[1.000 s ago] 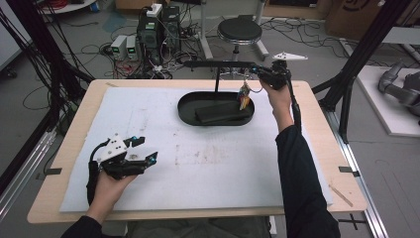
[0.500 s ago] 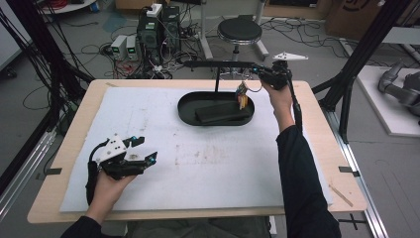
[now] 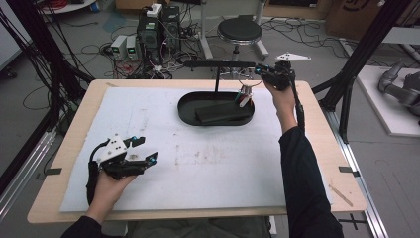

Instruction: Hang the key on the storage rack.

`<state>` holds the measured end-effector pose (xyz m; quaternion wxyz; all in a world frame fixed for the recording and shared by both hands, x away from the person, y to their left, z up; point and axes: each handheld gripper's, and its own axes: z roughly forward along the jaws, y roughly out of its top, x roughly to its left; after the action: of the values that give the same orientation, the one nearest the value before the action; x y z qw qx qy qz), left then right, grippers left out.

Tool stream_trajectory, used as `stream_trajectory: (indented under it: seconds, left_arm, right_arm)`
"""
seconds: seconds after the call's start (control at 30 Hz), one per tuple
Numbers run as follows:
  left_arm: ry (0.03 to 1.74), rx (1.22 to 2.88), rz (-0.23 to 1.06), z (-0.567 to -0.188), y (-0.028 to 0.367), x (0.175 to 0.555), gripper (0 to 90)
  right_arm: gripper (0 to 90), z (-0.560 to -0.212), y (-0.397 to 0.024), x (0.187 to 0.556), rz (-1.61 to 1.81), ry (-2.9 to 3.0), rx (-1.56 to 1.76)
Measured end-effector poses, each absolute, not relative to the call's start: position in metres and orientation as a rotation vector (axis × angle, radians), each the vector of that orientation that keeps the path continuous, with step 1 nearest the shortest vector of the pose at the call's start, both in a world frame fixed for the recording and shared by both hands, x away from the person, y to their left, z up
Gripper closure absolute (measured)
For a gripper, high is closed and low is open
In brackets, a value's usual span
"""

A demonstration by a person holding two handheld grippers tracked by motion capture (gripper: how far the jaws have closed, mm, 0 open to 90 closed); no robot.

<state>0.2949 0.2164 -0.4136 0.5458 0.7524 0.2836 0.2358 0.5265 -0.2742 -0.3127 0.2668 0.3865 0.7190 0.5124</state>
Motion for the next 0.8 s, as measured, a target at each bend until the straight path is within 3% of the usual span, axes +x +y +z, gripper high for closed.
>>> stream_trajectory:
  seconds: [0.27,0.6,0.8]
  left_arm:
    - [0.663,1.773,0.56,-0.409,0.216,0.301,28.1]
    - [0.652,1.757,0.545,-0.401,0.21,0.318,28.1]
    - [0.65,1.762,0.54,-0.399,0.203,0.327,28.1]
  right_arm:
    - [48.5,-0.306,-0.286,0.506,1.371,1.973,1.058]
    - [40.2,-0.295,-0.307,0.454,1.408,1.992,1.031]
    - [41.1,-0.297,-0.314,0.414,1.448,1.96,0.963]
